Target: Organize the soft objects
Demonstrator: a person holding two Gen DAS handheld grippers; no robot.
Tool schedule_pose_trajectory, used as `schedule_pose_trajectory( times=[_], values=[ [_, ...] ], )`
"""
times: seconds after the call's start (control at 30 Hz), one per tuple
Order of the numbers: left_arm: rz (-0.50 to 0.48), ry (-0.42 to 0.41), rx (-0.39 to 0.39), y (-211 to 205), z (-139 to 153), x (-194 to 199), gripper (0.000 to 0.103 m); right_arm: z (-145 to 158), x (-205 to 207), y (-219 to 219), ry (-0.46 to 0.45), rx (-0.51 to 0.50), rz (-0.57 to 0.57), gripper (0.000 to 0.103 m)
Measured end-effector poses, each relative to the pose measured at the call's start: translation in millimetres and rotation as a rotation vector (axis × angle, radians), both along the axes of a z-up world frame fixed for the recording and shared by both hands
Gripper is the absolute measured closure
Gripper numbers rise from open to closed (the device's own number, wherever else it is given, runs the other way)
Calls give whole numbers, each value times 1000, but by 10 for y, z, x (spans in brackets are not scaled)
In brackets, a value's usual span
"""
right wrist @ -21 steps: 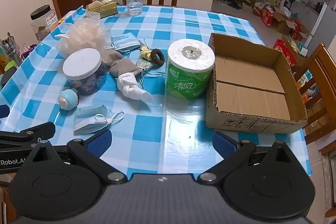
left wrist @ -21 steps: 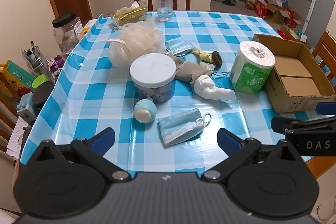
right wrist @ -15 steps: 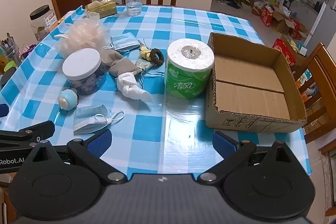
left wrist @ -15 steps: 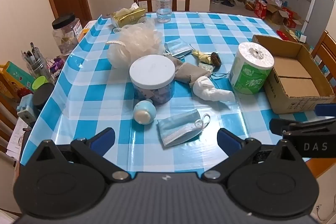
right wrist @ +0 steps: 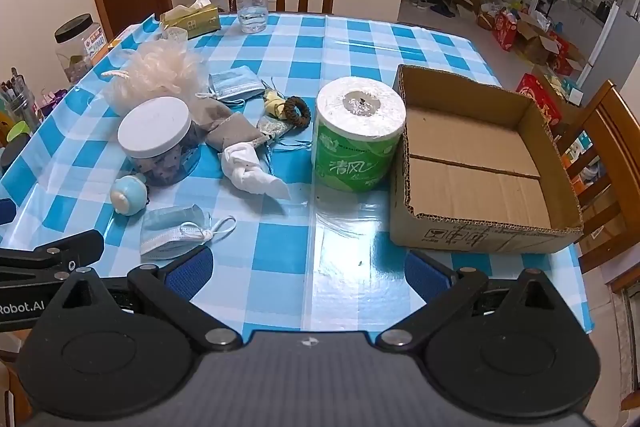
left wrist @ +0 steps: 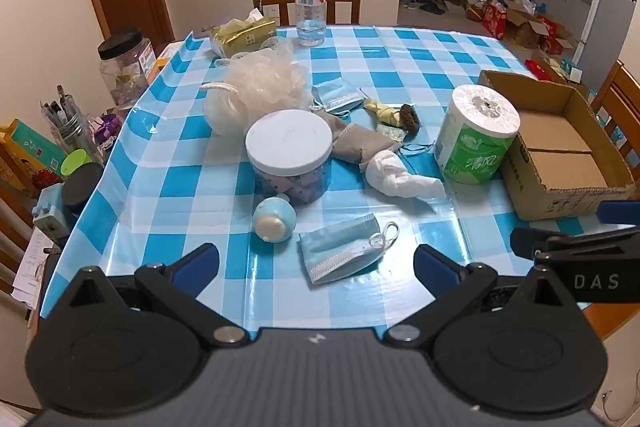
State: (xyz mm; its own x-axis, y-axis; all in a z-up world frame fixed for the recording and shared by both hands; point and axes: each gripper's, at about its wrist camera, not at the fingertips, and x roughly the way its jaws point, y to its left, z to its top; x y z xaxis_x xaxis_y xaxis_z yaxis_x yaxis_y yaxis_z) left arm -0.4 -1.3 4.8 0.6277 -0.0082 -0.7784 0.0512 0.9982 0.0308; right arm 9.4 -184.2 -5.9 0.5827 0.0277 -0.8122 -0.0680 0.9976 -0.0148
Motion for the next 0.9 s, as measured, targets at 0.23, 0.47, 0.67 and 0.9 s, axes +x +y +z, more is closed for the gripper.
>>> schedule_pose_trajectory(
  times=[0.23, 0.47, 0.67, 0.9],
  values=[
    [-1, -1, -1, -1, 18, 7, 1, 15, 21, -4, 3, 3, -1, 0],
    [-2, 2, 0, -7, 28, 21, 1, 23, 27, -4, 3, 4, -1, 0],
    [-2, 2, 1, -8, 30, 23, 1, 23, 33, -1, 2, 4, -1, 0],
    [-2, 3, 2, -10, 32, 25, 1, 29, 46, 8, 0, 2, 0, 0]
  ],
)
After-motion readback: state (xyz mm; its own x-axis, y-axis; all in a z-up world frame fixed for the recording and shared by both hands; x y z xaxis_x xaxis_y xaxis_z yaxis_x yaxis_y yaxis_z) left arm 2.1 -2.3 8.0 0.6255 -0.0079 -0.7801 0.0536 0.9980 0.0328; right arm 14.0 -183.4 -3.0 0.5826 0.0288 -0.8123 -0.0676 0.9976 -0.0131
